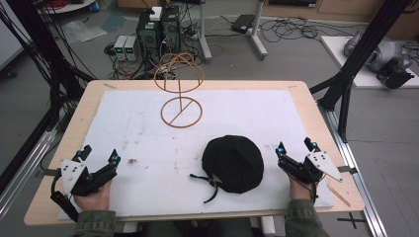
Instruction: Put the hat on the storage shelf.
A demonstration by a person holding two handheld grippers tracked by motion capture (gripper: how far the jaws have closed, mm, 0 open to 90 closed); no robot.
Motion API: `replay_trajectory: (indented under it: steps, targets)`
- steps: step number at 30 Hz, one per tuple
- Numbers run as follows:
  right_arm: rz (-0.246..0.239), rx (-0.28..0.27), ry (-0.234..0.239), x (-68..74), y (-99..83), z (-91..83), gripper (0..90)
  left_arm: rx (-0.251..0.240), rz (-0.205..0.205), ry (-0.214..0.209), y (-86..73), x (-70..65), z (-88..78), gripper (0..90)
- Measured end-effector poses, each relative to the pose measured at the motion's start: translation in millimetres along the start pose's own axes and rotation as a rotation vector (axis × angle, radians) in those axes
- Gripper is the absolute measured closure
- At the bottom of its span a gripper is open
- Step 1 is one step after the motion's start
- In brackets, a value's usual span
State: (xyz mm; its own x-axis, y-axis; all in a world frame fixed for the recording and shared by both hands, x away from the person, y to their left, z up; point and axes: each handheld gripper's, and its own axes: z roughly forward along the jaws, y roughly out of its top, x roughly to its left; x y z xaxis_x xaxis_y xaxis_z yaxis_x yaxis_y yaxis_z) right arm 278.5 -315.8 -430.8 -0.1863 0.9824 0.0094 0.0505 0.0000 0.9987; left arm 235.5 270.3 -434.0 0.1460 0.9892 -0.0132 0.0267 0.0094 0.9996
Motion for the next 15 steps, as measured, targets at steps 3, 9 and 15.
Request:
replay_trajectory:
  steps: [3, 9, 15]
  targets:
    - [0.002, 0.001, 0.002, 0.2, 0.0, -0.5, 9.1, 0.001, -0.005, 0.002, -0.2, 1.0, 0.5, 16.3]
    - [0.011, -0.001, -0.001, -0.9, -0.2, -0.6, 9.0, 0.008, -0.004, -0.003, -0.5, 0.9, 1.5, 16.3]
    - [0.025, 0.005, 0.005, -1.5, -0.6, -0.2, 9.0, 0.014, -0.009, -0.001, -0.9, 1.8, 1.8, 16.3]
